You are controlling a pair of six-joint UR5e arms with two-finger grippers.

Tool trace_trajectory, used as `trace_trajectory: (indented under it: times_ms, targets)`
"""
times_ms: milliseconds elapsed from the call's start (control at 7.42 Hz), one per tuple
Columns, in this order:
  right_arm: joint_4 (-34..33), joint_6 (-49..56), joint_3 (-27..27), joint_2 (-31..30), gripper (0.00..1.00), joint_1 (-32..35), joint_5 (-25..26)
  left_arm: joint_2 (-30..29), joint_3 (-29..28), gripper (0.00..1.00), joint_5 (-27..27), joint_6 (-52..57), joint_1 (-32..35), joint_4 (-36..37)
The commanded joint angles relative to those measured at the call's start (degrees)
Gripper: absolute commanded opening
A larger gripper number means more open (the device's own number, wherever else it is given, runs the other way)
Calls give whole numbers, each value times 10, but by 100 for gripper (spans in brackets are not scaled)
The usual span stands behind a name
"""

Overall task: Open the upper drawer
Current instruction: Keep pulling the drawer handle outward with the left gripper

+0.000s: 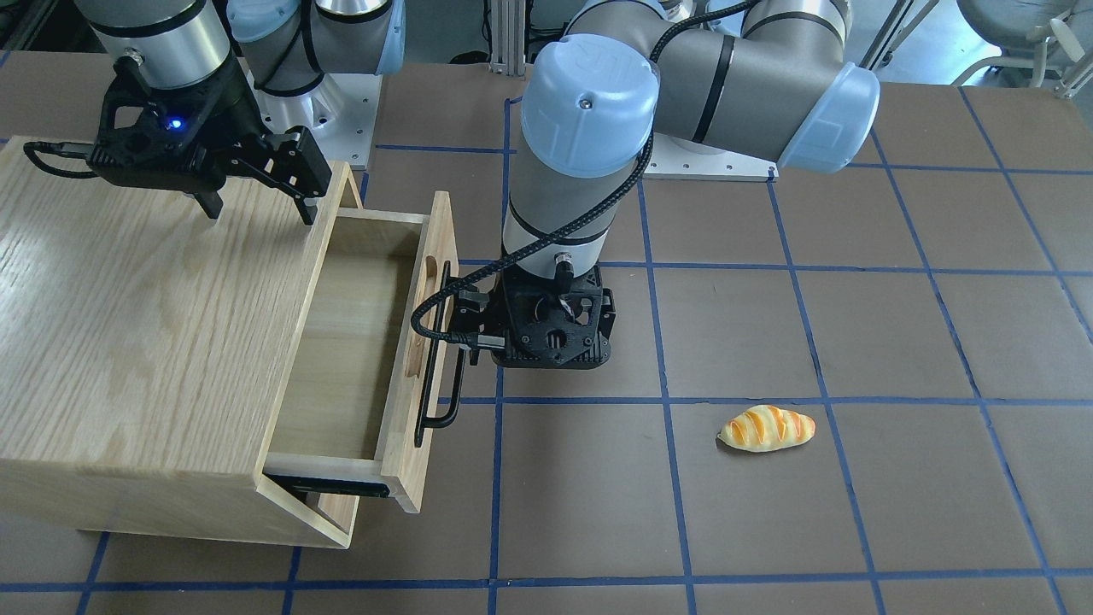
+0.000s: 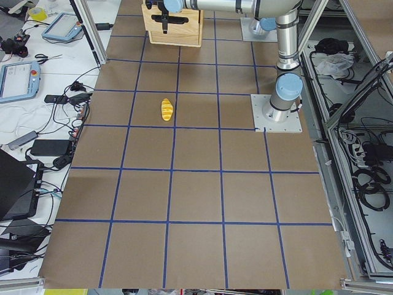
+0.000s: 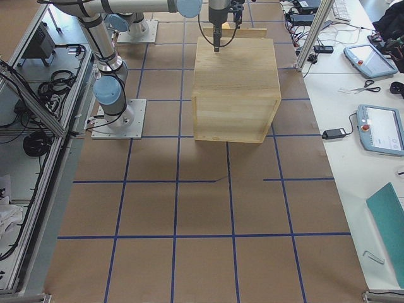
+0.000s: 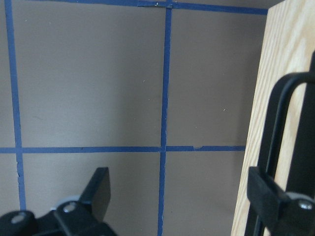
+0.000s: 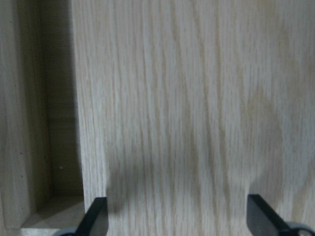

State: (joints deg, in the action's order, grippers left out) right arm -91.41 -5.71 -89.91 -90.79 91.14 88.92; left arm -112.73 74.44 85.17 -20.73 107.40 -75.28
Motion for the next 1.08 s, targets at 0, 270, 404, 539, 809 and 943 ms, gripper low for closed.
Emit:
trace_trajectory:
  times_ms: [0, 270, 404, 539, 809, 943]
  targets:
    - [0, 0, 0, 0, 100, 0, 0, -3, -2, 100, -30, -20, 2, 0]
    - [0, 0, 0, 0, 100, -1, 0, -6, -1, 100, -36, -22, 2, 1]
    - [0, 0, 0, 0, 100, 0, 0, -9, -1, 100, -36, -22, 2, 5]
    - [0, 0, 0, 0, 100, 0, 0, -11, -1, 100, -36, -22, 2, 7]
    - [0, 0, 0, 0, 100, 0, -1, -13, 0, 100, -36, -21, 2, 7]
    - [0, 0, 0, 0, 100, 0, 0, -14, 1, 100, -33, -19, 2, 7]
